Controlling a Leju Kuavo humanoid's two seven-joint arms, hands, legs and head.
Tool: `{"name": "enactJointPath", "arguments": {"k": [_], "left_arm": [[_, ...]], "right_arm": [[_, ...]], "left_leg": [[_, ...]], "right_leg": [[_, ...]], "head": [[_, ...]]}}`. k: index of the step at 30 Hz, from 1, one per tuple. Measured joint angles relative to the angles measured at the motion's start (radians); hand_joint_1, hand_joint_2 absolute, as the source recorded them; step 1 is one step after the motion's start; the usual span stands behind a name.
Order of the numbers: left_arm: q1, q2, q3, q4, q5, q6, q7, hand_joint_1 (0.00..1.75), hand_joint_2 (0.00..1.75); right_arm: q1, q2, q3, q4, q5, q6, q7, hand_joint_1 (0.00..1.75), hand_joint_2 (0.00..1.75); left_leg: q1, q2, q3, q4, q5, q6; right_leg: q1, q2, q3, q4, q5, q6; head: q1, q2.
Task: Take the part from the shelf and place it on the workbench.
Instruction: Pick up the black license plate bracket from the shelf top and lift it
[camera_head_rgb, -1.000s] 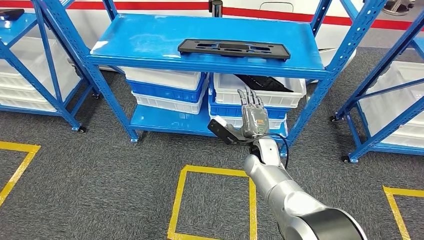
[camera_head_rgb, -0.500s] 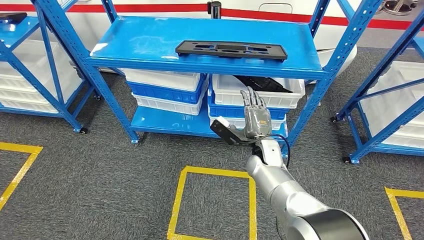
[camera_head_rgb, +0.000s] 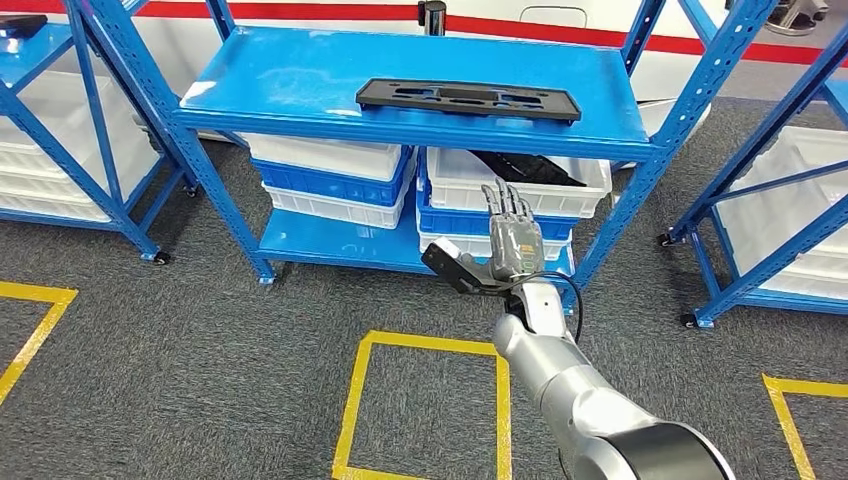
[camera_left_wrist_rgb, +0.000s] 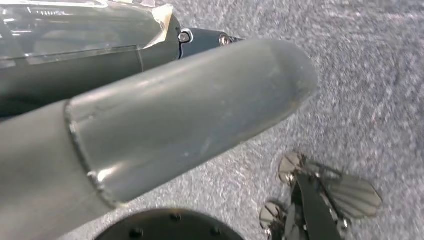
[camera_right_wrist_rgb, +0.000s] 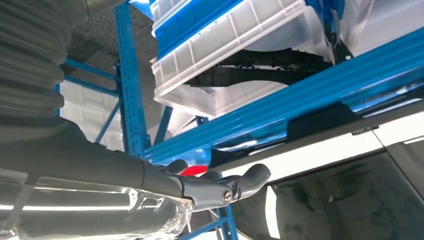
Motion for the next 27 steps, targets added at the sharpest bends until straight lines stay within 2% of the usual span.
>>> {"name": "enactJointPath", "arguments": {"k": [2,4,5,6,7,9,10,11,12,14,15,16,17,19,20,21,23,24,25,26,27], "left_arm": [[0.0,0.0,0.0,0.0,-0.001,0.001,0.004,0.0,0.0],[-0.001,0.0,0.0,0.0,-0.001,0.002,0.007,0.0,0.0],[0.0,0.0,0.001,0.0,-0.001,0.003,0.009,0.0,0.0],[0.0,0.0,0.001,0.0,-0.001,0.004,0.011,0.0,0.0],[0.0,0.0,0.001,0.0,-0.001,0.004,0.012,0.0,0.0],[0.0,0.0,0.002,0.0,-0.001,0.005,0.016,0.0,0.0],[0.0,0.0,0.002,0.0,-0.001,0.005,0.017,0.0,0.0],[0.0,0.0,0.002,0.0,-0.001,0.005,0.019,0.0,0.0],[0.0,0.0,0.003,0.0,-0.001,0.005,0.02,0.0,0.0],[0.0,0.001,0.005,0.0,-0.001,0.006,0.021,0.0,0.0],[0.0,0.003,0.006,0.0,-0.001,0.007,0.023,0.0,0.0],[0.0,0.004,0.007,-0.001,-0.001,0.008,0.024,0.0,0.0],[0.0,0.005,0.008,-0.001,-0.002,0.01,0.025,0.0,0.0],[0.001,0.004,0.009,-0.002,-0.004,0.013,0.028,0.0,0.0],[0.001,0.003,0.009,-0.002,-0.006,0.015,0.03,0.0,0.0],[0.0,0.002,0.009,-0.002,-0.007,0.017,0.031,0.0,0.0],[-0.001,0.002,0.01,-0.003,-0.009,0.02,0.033,0.0,0.0],[0.0,0.001,0.01,-0.003,-0.01,0.02,0.034,0.0,0.0],[0.002,-0.001,0.01,-0.003,-0.011,0.02,0.036,0.0,0.0],[0.004,-0.002,0.01,-0.003,-0.011,0.02,0.037,0.0,0.0],[0.007,-0.003,0.01,-0.003,-0.012,0.02,0.038,0.0,0.0]], "right_arm": [[0.0,-0.002,-0.006,-0.003,0.003,0.0,0.001,0.0,1.75],[0.004,-0.006,-0.012,-0.003,0.006,0.0,0.004,0.0,1.75],[0.008,-0.008,-0.013,-0.003,0.008,0.0,0.006,0.0,1.75],[0.011,-0.009,-0.015,-0.003,0.01,0.0,0.007,0.0,1.75],[0.013,-0.011,-0.016,-0.003,0.012,0.0,0.007,0.0,1.75],[0.013,-0.012,-0.018,-0.005,0.015,0.0,0.007,0.0,1.75],[0.012,-0.012,-0.019,-0.006,0.017,0.0,0.007,0.0,1.75],[0.012,-0.011,-0.019,-0.007,0.018,0.0,0.007,0.0,1.75],[0.012,-0.011,-0.02,-0.007,0.019,0.0,0.007,0.0,1.75],[0.012,-0.01,-0.02,-0.007,0.019,0.0,0.007,0.0,1.75],[0.012,-0.009,-0.02,-0.007,0.019,0.0,0.008,0.0,1.75],[0.012,-0.007,-0.02,-0.007,0.02,0.0,0.008,0.0,1.75],[0.012,-0.007,-0.021,-0.008,0.021,0.0,0.008,0.0,1.75],[0.013,-0.004,-0.022,-0.01,0.022,0.0,0.008,0.0,1.75],[0.01,-0.003,-0.024,-0.011,0.022,0.0,0.008,0.0,1.75],[0.008,-0.003,-0.027,-0.012,0.022,0.0,0.007,0.0,1.75],[0.007,-0.003,-0.034,-0.012,0.024,0.0,0.007,0.0,1.75],[0.01,-0.004,-0.037,-0.012,0.024,0.0,0.008,0.0,1.75],[0.015,-0.005,-0.039,-0.012,0.025,0.0,0.008,0.0,1.75],[0.018,-0.005,-0.041,-0.012,0.025,0.0,0.008,0.0,1.75],[0.019,-0.006,-0.042,-0.012,0.025,0.0,0.008,0.0,1.75]], "left_leg": [[0.003,0.001,0.005,-0.008,0.006,0.011],[0.003,0.0,0.005,-0.009,0.005,0.015],[0.003,0.0,0.004,-0.008,0.005,0.015],[0.003,-0.001,0.004,-0.008,0.005,0.015],[0.003,-0.002,0.005,-0.007,0.005,0.015],[0.002,-0.003,0.006,-0.005,0.003,0.01],[0.0,-0.004,0.005,-0.002,0.0,0.006],[-0.003,-0.004,0.004,0.002,-0.003,0.002],[-0.004,-0.004,0.002,0.005,-0.005,0.003],[-0.003,-0.004,0.001,0.008,-0.007,0.009],[-0.001,-0.003,0.002,0.005,-0.006,0.013],[-0.002,-0.002,0.008,-0.007,-0.006,0.016],[-0.004,-0.003,0.018,-0.027,-0.004,0.021],[-0.003,-0.004,0.061,-0.084,0.005,0.037],[0.0,-0.004,0.08,-0.102,0.01,0.042],[0.005,-0.003,0.092,-0.113,0.013,0.044],[0.017,-0.002,0.096,-0.116,0.013,0.037],[0.026,-0.003,0.097,-0.115,0.01,0.027],[0.038,-0.005,0.099,-0.112,0.005,0.014],[0.052,-0.007,0.1,-0.105,-0.002,-0.003],[0.068,-0.008,0.1,-0.092,-0.013,-0.024]], "right_leg": [[0.0,0.0,-0.043,0.086,-0.042,-0.001],[-0.002,0.0,-0.113,0.225,-0.096,-0.004],[-0.004,0.0,-0.137,0.271,-0.108,0.0],[-0.005,0.0,-0.144,0.283,-0.106,0.006],[-0.007,0.0,-0.129,0.251,-0.088,0.015],[-0.012,-0.001,-0.056,0.105,-0.033,0.029],[-0.012,-0.001,-0.023,0.041,-0.01,0.029],[-0.014,-0.001,-0.003,0.001,0.004,0.025],[-0.015,-0.001,0.005,-0.014,0.009,0.02],[-0.016,0.0,0.007,-0.016,0.014,0.013],[-0.017,0.0,0.009,-0.021,0.016,0.014],[-0.018,-0.001,0.012,-0.02,0.025,0.019],[-0.021,-0.003,0.017,-0.02,0.037,0.03],[-0.024,-0.003,0.017,-0.003,0.047,0.048],[-0.024,-0.001,0.006,0.018,0.034,0.052],[-0.024,0.001,-0.017,0.055,0.009,0.047],[-0.03,0.002,-0.077,0.157,-0.044,0.047],[-0.038,0.002,-0.099,0.192,-0.057,0.055],[-0.048,0.002,-0.104,0.193,-0.053,0.072],[-0.061,0.001,-0.09,0.16,-0.035,0.095],[-0.076,-0.001,-0.063,0.098,-0.007,0.12]], "head": [[0.002,0.0],[0.005,0.0],[0.005,0.0],[0.006,0.0],[0.006,0.0],[0.007,0.0],[0.006,0.0],[0.006,0.0],[0.005,0.0],[0.003,0.0],[0.003,0.0],[0.003,0.0],[0.003,0.0],[0.001,0.0],[0.0,0.0],[-0.001,0.0],[0.0,0.0],[0.0,0.0],[0.0,0.0],[0.001,0.0],[0.002,0.0]]}}
